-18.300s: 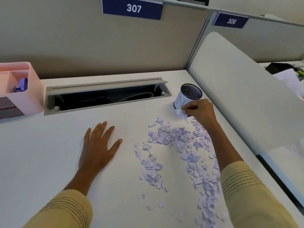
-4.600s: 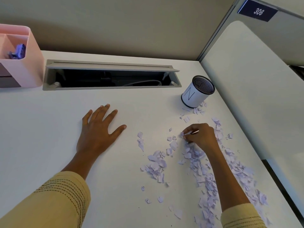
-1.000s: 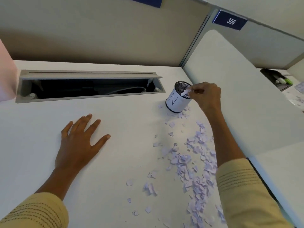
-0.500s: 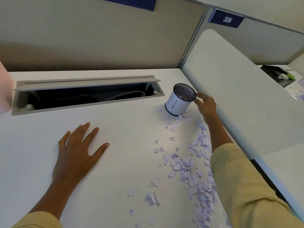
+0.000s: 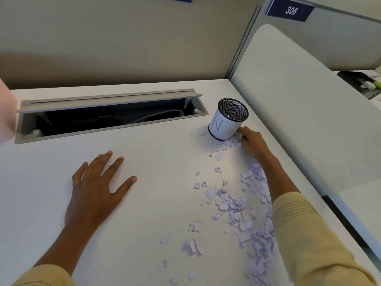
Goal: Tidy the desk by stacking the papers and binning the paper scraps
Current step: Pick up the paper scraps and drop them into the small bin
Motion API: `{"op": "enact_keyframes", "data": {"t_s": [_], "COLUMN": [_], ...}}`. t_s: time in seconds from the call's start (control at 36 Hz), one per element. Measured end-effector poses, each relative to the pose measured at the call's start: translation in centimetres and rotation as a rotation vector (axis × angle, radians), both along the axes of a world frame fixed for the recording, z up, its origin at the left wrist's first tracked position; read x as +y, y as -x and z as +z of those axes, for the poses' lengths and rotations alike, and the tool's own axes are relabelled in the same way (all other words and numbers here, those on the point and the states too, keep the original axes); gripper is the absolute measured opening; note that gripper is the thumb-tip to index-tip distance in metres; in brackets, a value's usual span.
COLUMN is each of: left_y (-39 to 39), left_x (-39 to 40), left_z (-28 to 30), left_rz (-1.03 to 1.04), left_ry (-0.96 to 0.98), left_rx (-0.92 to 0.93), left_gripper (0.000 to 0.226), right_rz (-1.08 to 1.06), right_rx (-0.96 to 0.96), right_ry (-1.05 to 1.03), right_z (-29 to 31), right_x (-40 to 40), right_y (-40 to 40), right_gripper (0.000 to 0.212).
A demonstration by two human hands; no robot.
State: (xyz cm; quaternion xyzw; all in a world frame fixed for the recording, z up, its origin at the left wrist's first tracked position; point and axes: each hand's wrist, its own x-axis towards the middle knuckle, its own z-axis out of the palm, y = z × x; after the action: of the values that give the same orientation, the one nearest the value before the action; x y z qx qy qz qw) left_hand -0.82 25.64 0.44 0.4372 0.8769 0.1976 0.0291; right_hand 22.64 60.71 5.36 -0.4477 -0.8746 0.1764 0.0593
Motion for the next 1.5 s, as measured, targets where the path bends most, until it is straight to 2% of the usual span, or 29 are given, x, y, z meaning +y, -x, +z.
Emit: {"op": "enact_keyframes", "data": {"t_s": [0.17, 0.25, 0.33, 0.42, 0.47, 0.56, 0.64, 0.72, 0.89, 1.06, 1.25, 1.33, 1.42, 1.5], "left_y": [0.0, 0.0, 0.0, 0.0, 0.0, 0.0, 0.0, -0.1, -0.2, 0.0, 0.0, 0.0, 0.0, -0.1], "left_x": [0.0, 0.0, 0.1, 0.0, 0.1, 0.0, 0.0, 0.0, 0.0, 0.0, 0.0, 0.0, 0.0, 0.0], "left_z": [0.1, 0.2, 0.1, 0.1, 0.1, 0.2, 0.2, 0.2, 0.4, 0.3, 0.2, 0.1, 0.2, 0.2], "left_rz": [-0.004, -0.002, -0.004, -0.003, -0.006, -0.005, -0.003, -0.001, -0.001, -0.006, -0.008, -0.008, -0.007, -0.003], "left_ry": [0.006, 0.017, 0.019, 0.022, 0.020, 0.010, 0.005, -0.002, -0.011, -0.005, -0.006, -0.009, -0.013, -0.017], "left_rx": [0.003, 0.004, 0.005, 0.012, 0.011, 0.004, 0.003, 0.000, -0.012, -0.009, -0.011, -0.011, -0.012, -0.013], "left_gripper": [0.072, 0.073, 0.074, 0.074, 0.074, 0.074, 0.073, 0.073, 0.074, 0.075, 0.074, 0.072, 0.072, 0.072], "right_rz": [0.154, 0.187, 0.071, -0.154, -0.253, -0.294, -0.300, -0.276, -0.137, 0.005, -0.105, -0.242, -0.393, -0.422], "right_rx": [-0.073, 0.080, 0.288, 0.384, 0.367, 0.246, 0.112, 0.072, 0.074, 0.154, 0.224, 0.311, 0.502, 0.705], "right_ry": [-0.095, -0.023, 0.028, 0.005, 0.029, 0.120, 0.065, -0.027, -0.151, -0.262, -0.162, -0.062, -0.020, -0.042], "right_z": [-2.4, -2.2, -0.8, 0.3, 0.3, -0.2, -0.9, -1.7, -2.7, -1.9, -0.8, -0.4, 0.6, 1.9], "right_x": [-3.2, -4.4, -4.8, -3.7, -2.3, -0.6, -0.3, -1.7, -5.2, -6.6, -5.8, -5.2, -5.1, -5.1], "right_y": [-2.4, -2.8, -2.6, -1.6, -0.7, 0.6, 1.4, 1.1, -1.0, 0.0, 1.5, 1.7, 2.3, 3.8], "right_gripper": [0.047, 0.038, 0.031, 0.022, 0.020, 0.035, 0.044, 0.045, 0.038, 0.033, 0.034, 0.032, 0.053, 0.082]}}
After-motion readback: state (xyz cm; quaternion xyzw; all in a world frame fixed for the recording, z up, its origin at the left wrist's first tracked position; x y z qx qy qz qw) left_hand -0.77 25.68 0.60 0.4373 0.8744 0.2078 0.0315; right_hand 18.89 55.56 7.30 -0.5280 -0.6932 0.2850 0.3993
